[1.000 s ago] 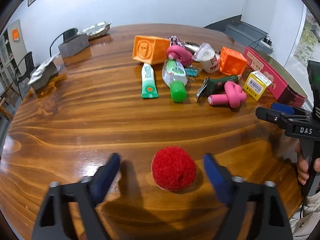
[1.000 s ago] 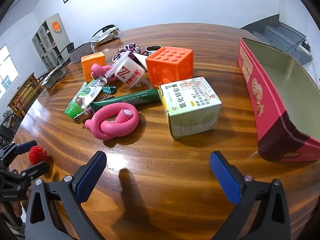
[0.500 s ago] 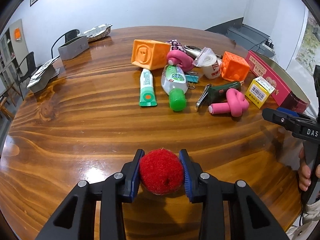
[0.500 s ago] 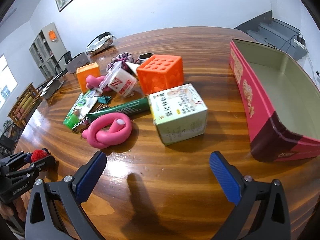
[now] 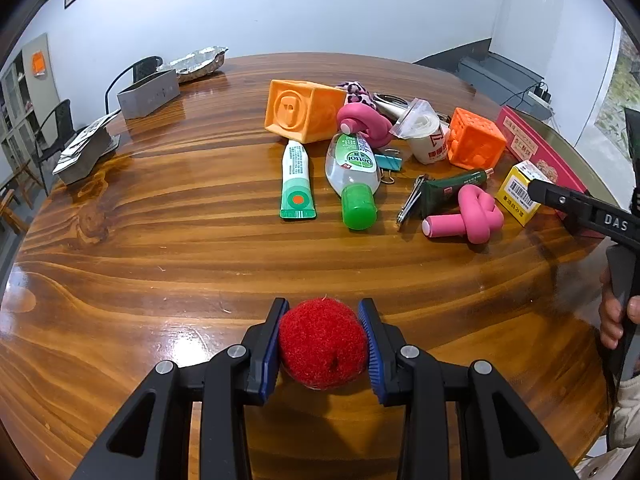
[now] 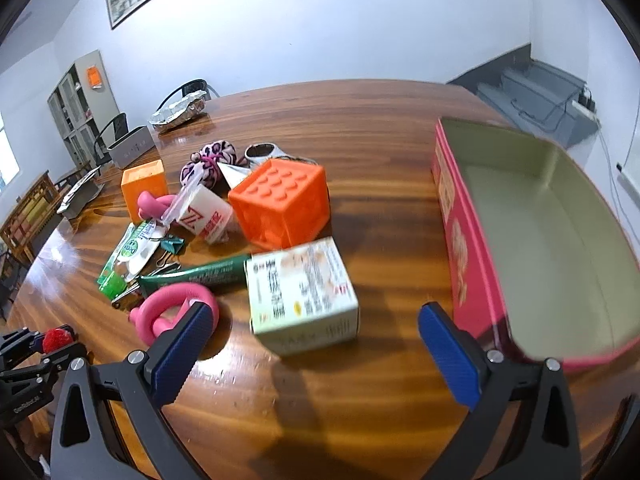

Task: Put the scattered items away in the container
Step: 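Grasp the red fuzzy ball with the left tool while the right tool grasps the zinc ointment box, then carry the red ball and ointment box over the red tin box with both tools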

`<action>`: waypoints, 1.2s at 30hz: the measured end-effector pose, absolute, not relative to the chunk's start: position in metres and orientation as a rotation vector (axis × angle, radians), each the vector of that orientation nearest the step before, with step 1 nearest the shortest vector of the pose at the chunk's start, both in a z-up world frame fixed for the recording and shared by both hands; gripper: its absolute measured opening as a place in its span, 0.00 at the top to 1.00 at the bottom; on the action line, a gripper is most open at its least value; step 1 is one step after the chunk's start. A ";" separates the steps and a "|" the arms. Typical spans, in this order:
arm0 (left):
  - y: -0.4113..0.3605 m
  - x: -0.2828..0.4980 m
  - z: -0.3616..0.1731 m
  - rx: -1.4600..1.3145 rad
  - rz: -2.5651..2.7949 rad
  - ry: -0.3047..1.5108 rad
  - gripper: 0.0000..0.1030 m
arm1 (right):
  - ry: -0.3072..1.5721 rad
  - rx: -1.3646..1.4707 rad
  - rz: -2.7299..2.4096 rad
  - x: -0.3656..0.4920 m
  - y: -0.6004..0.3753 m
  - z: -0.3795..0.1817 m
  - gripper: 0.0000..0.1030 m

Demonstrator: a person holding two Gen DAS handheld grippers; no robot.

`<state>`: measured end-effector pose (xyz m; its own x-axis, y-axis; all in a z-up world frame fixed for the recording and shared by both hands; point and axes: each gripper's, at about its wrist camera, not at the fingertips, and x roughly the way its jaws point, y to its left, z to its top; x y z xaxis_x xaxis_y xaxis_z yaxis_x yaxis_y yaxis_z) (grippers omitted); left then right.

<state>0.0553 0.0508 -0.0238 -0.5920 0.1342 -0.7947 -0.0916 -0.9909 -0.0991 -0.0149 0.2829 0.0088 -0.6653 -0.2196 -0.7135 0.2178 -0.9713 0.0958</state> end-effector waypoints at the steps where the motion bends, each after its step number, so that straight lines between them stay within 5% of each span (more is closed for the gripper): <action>1: 0.050 0.055 -0.024 -1.352 2.694 -0.081 0.64 | 0.012 1.142 -2.665 -0.017 0.282 0.008 0.04; 5: 0.048 0.053 -0.024 -1.357 2.699 -0.105 0.64 | 0.046 1.181 -2.632 -0.021 0.277 0.001 0.44; 36: 0.087 0.050 0.006 -1.246 2.662 -0.101 0.64 | -0.159 0.782 -2.745 0.035 0.307 0.047 0.45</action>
